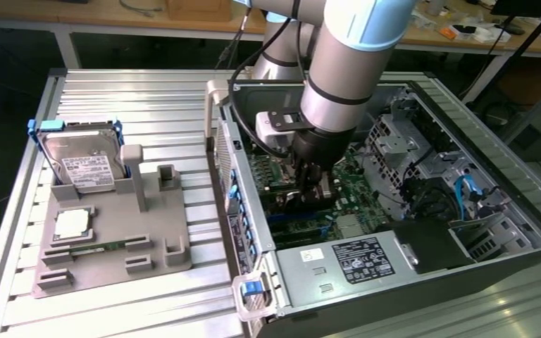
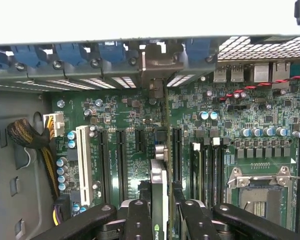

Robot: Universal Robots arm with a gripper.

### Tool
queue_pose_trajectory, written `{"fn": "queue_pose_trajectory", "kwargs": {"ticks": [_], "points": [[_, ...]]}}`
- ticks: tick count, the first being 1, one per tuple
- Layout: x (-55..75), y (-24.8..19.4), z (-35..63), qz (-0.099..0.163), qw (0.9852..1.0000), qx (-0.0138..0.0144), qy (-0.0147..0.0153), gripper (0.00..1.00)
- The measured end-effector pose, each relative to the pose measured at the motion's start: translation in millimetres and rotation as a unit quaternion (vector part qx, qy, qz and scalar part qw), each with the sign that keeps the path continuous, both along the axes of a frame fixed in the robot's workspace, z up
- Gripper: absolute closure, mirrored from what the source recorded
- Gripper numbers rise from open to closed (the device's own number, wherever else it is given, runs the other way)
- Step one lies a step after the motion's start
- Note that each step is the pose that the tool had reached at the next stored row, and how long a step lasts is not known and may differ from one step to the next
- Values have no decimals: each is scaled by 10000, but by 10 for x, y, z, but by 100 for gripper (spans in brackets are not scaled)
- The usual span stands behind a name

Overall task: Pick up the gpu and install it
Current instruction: 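Insert the gpu into the slot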

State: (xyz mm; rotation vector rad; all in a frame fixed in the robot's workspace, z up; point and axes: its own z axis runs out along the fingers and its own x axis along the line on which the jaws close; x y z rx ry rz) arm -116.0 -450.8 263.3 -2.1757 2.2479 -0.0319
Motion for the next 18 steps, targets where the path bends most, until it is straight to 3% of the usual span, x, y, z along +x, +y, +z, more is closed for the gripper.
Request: {"fn": "queue_pose_trajectory", "kwargs": {"ticks": [4, 10, 13, 18], "points": [[-11, -1, 0, -2, 10000, 6, 0, 73], [0, -34, -1, -3, 10000, 45, 0, 73], [56, -47, -1, -2, 10000, 62, -1, 73], [185, -50, 0, -1, 10000, 68, 0, 73]]}}
